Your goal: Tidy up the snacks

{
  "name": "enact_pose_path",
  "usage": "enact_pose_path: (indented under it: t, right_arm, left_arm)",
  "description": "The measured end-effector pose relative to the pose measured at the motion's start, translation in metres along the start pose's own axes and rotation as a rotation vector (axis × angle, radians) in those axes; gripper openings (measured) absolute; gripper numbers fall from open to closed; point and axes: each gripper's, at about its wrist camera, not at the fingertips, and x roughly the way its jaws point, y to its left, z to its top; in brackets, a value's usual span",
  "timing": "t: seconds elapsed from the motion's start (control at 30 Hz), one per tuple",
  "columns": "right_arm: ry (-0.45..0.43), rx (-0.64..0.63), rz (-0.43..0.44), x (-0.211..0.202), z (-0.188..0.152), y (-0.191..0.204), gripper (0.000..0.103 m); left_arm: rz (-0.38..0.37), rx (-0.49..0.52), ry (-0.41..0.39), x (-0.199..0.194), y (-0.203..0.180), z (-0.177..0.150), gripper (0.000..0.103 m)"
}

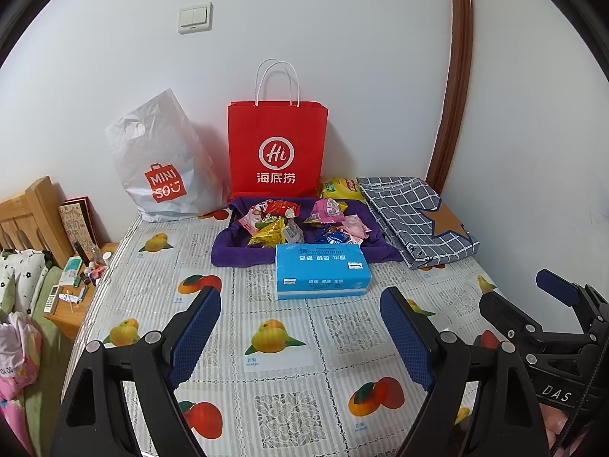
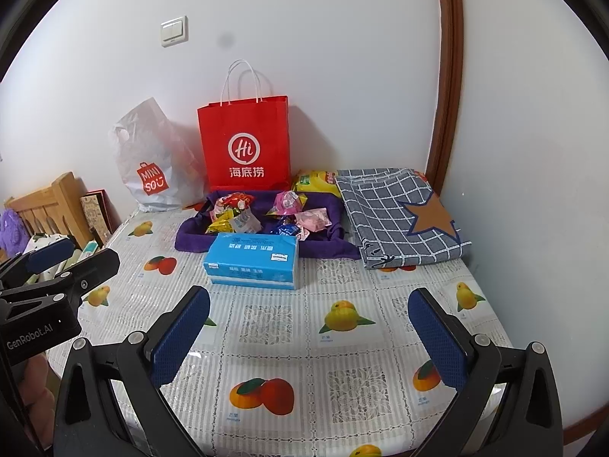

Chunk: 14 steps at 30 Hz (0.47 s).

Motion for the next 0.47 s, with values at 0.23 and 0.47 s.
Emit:
enact_pose_path:
  t: [0.23,0.47]
  right_arm:
    - [0.0,-0.002,-0.002,0.0002,0.0013,0.0025,0.103]
    - [0.001,-0.001,-0.002,0.0005,0.0014,0.0036,0.103]
  left_arm:
    - [0.0,-0.001,-0.001,-0.0006,0.0,-0.0004,0.085]
    - [0.004,-0.001,-0.004,-0.001,0.0012,-0.0015,0.085]
